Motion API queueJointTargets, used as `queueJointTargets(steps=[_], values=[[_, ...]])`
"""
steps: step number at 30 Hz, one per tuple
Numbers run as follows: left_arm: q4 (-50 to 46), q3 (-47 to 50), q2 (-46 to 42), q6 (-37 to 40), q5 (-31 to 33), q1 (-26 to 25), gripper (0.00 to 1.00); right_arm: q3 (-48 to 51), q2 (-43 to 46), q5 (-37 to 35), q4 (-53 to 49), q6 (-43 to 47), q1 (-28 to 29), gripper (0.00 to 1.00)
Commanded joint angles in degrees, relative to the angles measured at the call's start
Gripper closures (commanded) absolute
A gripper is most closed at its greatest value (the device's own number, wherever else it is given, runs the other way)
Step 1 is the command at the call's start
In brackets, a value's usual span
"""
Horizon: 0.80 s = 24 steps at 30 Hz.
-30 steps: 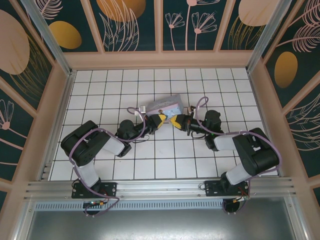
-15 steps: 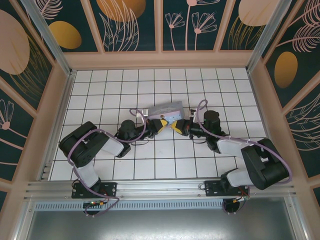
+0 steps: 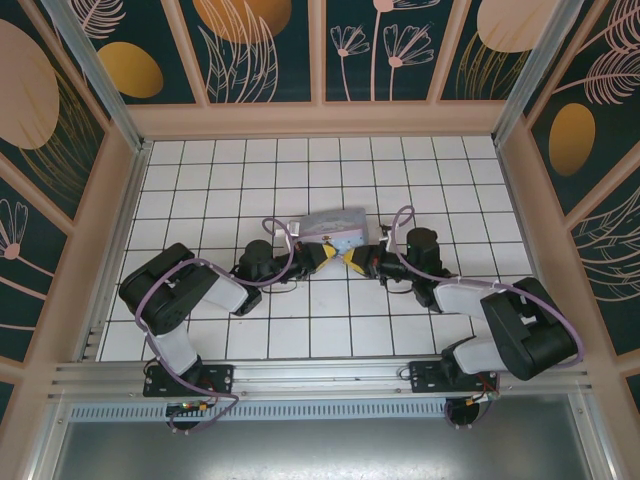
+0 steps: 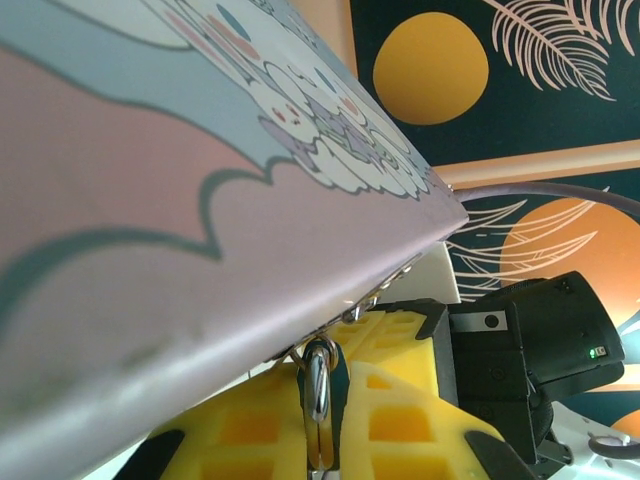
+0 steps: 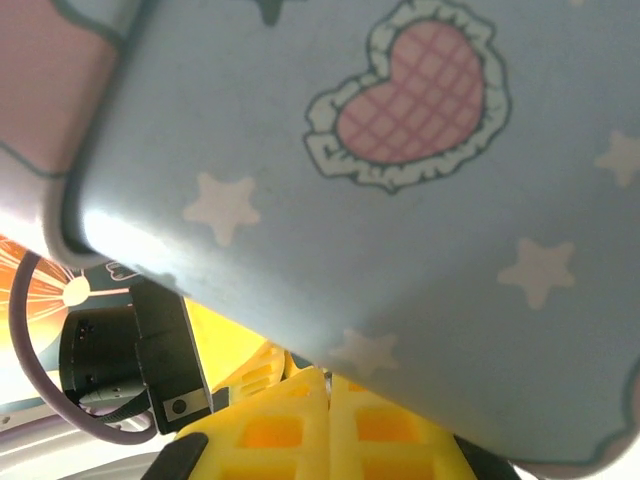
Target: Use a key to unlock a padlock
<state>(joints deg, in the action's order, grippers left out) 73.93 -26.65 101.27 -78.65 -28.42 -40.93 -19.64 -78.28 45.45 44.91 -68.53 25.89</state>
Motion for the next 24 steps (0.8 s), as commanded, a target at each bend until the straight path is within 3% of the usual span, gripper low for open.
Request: queueJointTargets(steps=[1,11,24], values=[[6.03,0.24,-1.12,0.43,-7.98,-3.27,1.00,0.71,-1.74,0.03,9.98,-3.15,0.79,1.00],[8.94,1.46,-1.24,0.22,-7.21,-3.27,1.00,2.58,-6.60,1.26,22.24,-11.77,-0.05,1.00],[14.77,2.71,-1.26,-2.11,-5.93,-3.21,1.00,3.58,-10.51,0.89,27.11,-15.88,-0.23,1.00]])
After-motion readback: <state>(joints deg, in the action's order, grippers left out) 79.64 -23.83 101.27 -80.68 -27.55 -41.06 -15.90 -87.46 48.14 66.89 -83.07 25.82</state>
